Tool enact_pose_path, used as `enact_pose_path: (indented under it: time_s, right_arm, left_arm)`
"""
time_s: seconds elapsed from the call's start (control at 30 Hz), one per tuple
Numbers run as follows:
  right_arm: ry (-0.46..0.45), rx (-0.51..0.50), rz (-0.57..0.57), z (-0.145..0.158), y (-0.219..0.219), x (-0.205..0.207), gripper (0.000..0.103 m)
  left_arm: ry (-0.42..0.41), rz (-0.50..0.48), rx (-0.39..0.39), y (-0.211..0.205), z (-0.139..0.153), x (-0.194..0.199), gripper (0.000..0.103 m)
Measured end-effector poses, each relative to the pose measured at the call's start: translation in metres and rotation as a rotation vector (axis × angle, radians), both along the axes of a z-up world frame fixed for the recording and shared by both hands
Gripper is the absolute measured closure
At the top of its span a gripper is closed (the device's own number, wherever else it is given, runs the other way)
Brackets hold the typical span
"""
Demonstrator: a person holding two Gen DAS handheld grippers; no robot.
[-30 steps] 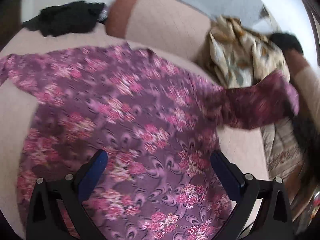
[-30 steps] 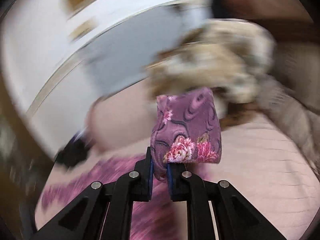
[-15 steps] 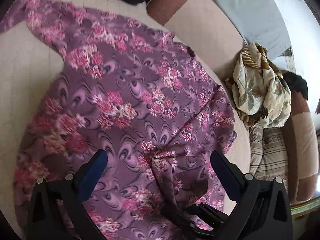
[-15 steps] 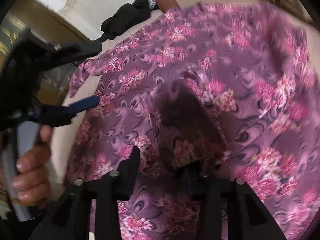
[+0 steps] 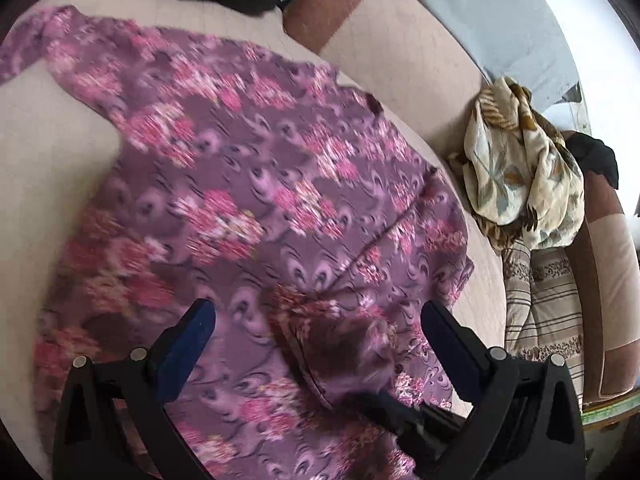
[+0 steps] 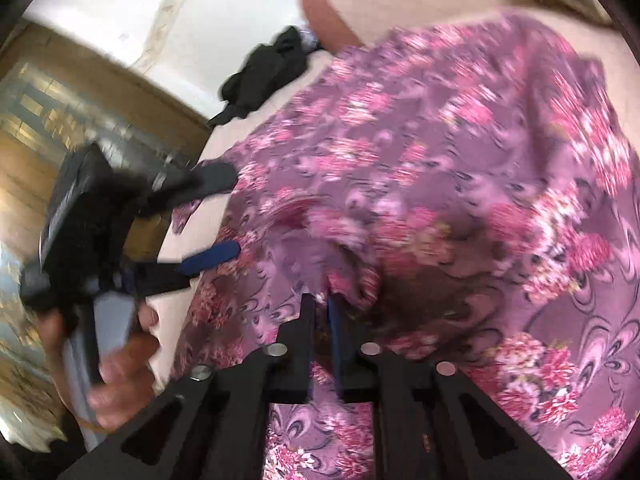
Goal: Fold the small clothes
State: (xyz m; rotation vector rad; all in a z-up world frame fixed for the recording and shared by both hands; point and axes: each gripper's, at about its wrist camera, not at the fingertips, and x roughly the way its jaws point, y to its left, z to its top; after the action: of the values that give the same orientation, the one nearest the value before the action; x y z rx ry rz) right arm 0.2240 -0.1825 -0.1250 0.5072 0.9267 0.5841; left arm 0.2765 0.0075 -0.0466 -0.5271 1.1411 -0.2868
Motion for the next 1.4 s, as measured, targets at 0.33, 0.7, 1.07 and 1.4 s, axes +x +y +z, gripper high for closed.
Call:
enact_pose_path:
  time_s: [0.33, 0.7, 1.07, 1.4]
  right_arm:
    - [-0.06, -0.119, 0.195, 0.033, 0.016, -0.015, 0.053]
    - [0.107, 0.104, -0.43, 0.009, -0.176, 0.044, 0.055]
    - [0.244, 0.232, -0.487, -0.046, -0.207, 0.114, 0.064]
    - [0.21, 0.189, -0.569, -0.029, -0.232, 0.108, 0.098]
  left_arm:
    - [0.146, -0.041, 0.159, -0.002, -0.024, 0.002, 0.001]
    - [0.187, -0.091, 0.309, -0.038, -0.049, -0.024, 0.09]
    - [0.123, -0.047, 0.283, 0.006, -0.036, -0.07, 0.098]
    - [0.06, -0.019, 0.354, 0.004, -0.028, -0.077, 0.097]
